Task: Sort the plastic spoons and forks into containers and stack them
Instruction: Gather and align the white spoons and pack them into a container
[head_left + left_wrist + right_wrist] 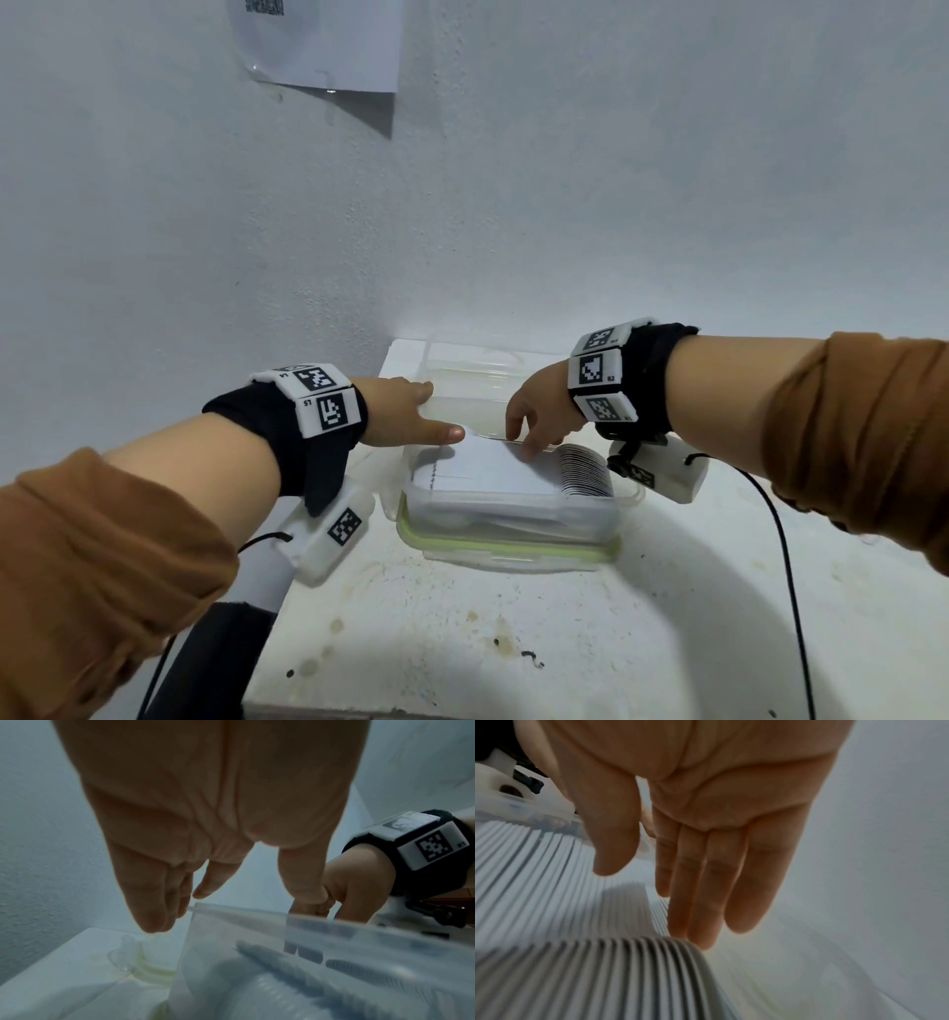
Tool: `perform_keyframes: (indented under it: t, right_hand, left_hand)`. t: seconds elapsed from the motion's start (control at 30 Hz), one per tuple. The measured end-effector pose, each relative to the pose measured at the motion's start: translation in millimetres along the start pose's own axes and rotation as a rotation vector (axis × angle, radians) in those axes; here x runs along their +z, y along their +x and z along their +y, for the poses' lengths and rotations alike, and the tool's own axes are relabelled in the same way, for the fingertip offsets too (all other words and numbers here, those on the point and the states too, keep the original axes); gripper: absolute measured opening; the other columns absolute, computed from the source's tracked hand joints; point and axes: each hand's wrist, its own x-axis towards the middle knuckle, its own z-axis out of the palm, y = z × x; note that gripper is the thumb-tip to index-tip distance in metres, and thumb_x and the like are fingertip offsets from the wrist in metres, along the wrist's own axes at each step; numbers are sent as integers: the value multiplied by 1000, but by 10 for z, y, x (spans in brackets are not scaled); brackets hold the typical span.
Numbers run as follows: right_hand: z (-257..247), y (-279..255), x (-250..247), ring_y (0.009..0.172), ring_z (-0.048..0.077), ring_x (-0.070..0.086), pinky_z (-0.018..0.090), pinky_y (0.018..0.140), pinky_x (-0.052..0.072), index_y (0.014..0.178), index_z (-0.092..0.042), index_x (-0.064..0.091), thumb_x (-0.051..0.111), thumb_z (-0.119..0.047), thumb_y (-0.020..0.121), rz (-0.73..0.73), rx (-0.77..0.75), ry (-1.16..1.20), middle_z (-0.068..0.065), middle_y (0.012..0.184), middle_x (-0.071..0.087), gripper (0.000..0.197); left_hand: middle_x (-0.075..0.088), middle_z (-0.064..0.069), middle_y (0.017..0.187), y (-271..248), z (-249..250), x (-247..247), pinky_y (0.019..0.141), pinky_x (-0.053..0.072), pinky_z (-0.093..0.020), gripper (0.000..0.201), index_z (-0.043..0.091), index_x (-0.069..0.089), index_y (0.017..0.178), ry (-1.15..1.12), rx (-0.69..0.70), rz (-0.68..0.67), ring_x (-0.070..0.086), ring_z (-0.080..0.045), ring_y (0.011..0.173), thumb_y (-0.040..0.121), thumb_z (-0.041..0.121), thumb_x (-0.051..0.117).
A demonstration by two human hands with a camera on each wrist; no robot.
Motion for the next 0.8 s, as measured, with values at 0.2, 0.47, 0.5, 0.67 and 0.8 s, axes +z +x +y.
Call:
perform_keyframes:
  t: [0.2,0.47,0.5,0.67,0.8]
  right_hand:
    - [248,-70,-96,61,7,57,20,60,47,96,-17,60,55,-25,91,66,-56,43,-7,74,61,11]
    - [1082,-443,-227,53,10,53,29,75,51,71,-19,50,55,-34,90,108,25,-31,-7,60,58,25]
    - [1237,-489,-211,53,10,52,30,76,51,71,-19,50,55,-35,89,112,47,-26,-7,60,57,25]
    - [2081,-717,-11,52,8,51,24,67,47,73,-21,50,56,-35,89,120,140,-20,-9,63,58,22]
    - [2758,-859,221,51,8,52,23,68,48,75,-22,51,57,-34,87,95,210,5,-9,64,59,18]
  left_hand:
    - [28,-2,152,-48,206,-110,112,26,-37,76,20,19,149,-13,-64,55,33,-22,137,89,63,39]
    - [50,17,134,83,1043,-472,108,29,-25,54,31,39,140,-95,39,142,44,-8,126,91,54,45]
    - [50,16,135,129,1192,-501,107,30,-24,53,30,41,139,-81,46,146,44,-9,126,91,54,45]
    - [47,12,139,451,1998,-565,107,29,-25,51,29,42,139,-27,96,135,41,-11,130,93,52,43]
    - [46,9,141,772,2644,-534,108,30,-27,50,28,43,139,-9,141,92,40,-13,131,94,51,41]
